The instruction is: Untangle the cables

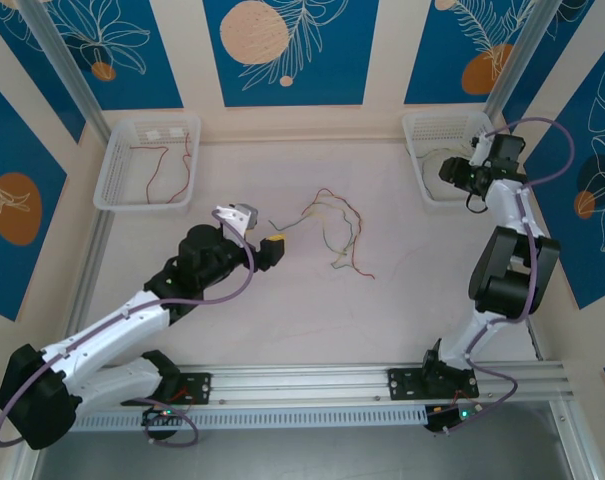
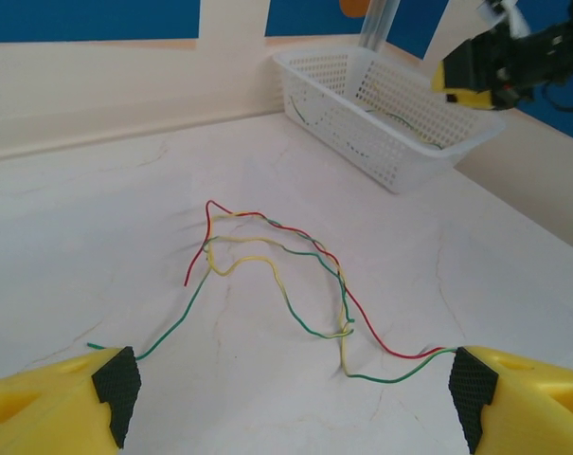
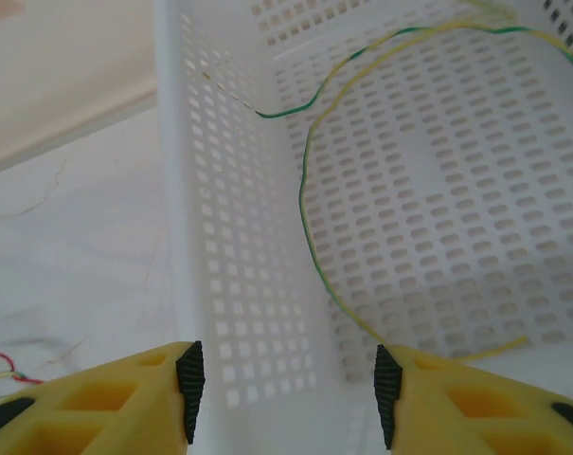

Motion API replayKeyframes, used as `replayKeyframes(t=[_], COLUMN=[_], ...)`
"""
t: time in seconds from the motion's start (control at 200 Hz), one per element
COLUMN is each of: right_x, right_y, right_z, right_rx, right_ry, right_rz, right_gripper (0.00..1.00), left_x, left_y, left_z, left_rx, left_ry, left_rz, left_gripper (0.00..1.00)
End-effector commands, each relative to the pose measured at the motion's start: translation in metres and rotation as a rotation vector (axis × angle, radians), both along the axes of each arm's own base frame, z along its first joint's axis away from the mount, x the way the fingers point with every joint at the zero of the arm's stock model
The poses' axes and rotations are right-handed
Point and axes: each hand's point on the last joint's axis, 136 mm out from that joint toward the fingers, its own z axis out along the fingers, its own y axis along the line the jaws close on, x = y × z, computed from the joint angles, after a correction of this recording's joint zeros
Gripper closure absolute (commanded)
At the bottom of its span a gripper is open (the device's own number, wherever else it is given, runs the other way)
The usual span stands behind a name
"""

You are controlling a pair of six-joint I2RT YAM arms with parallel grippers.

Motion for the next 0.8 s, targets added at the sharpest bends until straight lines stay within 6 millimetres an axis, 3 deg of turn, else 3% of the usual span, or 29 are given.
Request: replayKeyframes(t=[0.0,0.135,0.235,0.41,0.465,0.575,0.795], right_x=[-0.019,-0.056,-0.085,-0.125,-0.128,-0.125,-0.115], right_y=[0.017,0.081,0.136,0.214,0.221,0.215,0.212], right_z=[0.065,0.096,0.096,0.053,0.032,-0.007,-0.026], right_rx=[-0.025,-0.022,0.029,0.179,0.188,0.207,0.247], right_ry=[-0.155,-0.230,-0.290,-0.285,-0.222,-0.089,-0.045], right_rz=[-0.014,0.102,0.199,0.373,0.371,0.302,0.255], right_gripper=[0.47,0.47,0.44,0.37,0.37,0.37,0.37], left_x=[0.001,0.012,0.026,0.044,0.048,0.059,0.076], left_y=[-0.003,-0.001,-0.001,-0.033,-0.046,-0.066,-0.090], left_z=[0.008,-0.001,-0.019,-0.053,-0.060,-0.080,-0.113], left_rx=[0.002,0.018,0.053,0.121,0.123,0.137,0.129], left_ry=[-0.023,0.004,0.066,0.215,0.248,0.324,0.424], left_rz=[0.004,0.055,0.107,0.037,-0.003,-0.036,-0.047], left_gripper=[0.13,0.08,0.04,0.07,0.08,0.11,0.22])
